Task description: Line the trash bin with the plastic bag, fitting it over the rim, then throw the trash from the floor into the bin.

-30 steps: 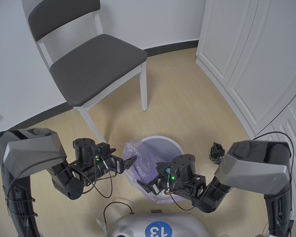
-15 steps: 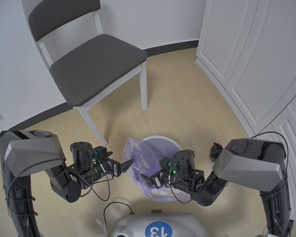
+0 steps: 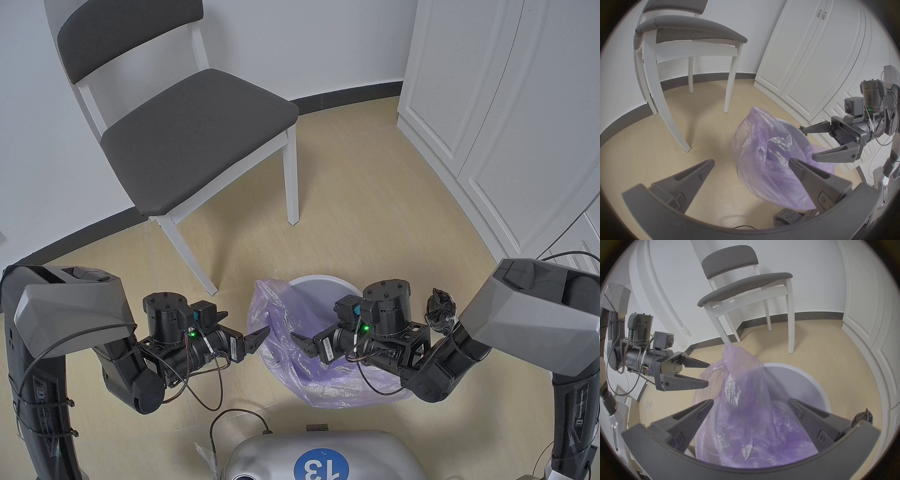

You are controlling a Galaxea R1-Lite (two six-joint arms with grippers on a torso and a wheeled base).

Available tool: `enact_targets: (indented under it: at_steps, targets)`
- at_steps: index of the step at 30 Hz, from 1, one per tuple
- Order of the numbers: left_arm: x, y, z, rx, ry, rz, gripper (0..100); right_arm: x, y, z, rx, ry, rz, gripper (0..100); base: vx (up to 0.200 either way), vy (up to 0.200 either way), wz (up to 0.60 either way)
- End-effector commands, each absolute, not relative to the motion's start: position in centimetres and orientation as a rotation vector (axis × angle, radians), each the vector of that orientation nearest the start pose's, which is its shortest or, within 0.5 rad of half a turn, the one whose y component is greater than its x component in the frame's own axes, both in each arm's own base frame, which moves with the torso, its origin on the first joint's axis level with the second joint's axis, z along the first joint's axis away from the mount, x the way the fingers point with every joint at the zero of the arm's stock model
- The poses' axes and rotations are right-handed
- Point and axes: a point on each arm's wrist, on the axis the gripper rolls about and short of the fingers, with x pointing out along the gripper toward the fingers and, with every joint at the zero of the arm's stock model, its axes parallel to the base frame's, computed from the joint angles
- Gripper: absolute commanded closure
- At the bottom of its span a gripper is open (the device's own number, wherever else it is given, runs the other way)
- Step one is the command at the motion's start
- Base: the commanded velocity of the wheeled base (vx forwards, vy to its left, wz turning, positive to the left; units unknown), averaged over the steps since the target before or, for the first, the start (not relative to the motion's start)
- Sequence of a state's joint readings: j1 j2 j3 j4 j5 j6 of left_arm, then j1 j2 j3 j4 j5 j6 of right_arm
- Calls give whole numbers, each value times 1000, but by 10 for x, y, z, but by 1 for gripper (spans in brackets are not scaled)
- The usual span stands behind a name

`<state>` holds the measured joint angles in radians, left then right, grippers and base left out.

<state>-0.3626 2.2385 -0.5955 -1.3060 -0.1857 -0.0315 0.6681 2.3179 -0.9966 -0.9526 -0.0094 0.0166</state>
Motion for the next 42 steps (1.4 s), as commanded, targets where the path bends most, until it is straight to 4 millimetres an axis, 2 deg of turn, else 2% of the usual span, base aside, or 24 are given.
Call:
enact_targets:
  at_steps: [1, 16, 17, 21, 29, 32, 33, 37, 38, 42]
  targets:
    - [318, -125, 21, 1, 347, -533, 0, 331, 258, 25, -111, 368, 642, 0, 0, 0, 0]
    - [313, -122, 20, 3, 327, -523, 0, 329, 266, -4, -136, 431, 657, 0, 0, 0, 0]
    - [313, -122, 20, 3, 327, -523, 0, 329, 266, -5, -137, 432, 657, 100, 0, 0, 0]
    - [312, -122, 21, 3, 326, -525, 0, 330, 272, -6, -126, 426, 667, 100, 0, 0, 0]
    - [311, -121, 22, 1, 305, -523, 0, 330, 270, 3, -107, 421, 662, 100, 0, 0, 0]
    - [306, -119, 24, 10, 278, -527, 0, 331, 261, 48, -100, 420, 653, 100, 0, 0, 0]
    - [306, -119, 24, 10, 278, -527, 0, 331, 261, 48, -100, 420, 653, 100, 0, 0, 0]
    - [300, -117, 25, 39, 253, -510, 0, 336, 257, 79, -113, 440, 646, 100, 0, 0, 0]
    - [298, -116, 26, 54, 244, -510, 0, 342, 255, 93, -121, 445, 637, 100, 0, 0, 0]
    - [295, -114, 32, 76, 224, -513, 0, 353, 253, 111, -145, 453, 622, 100, 0, 0, 0]
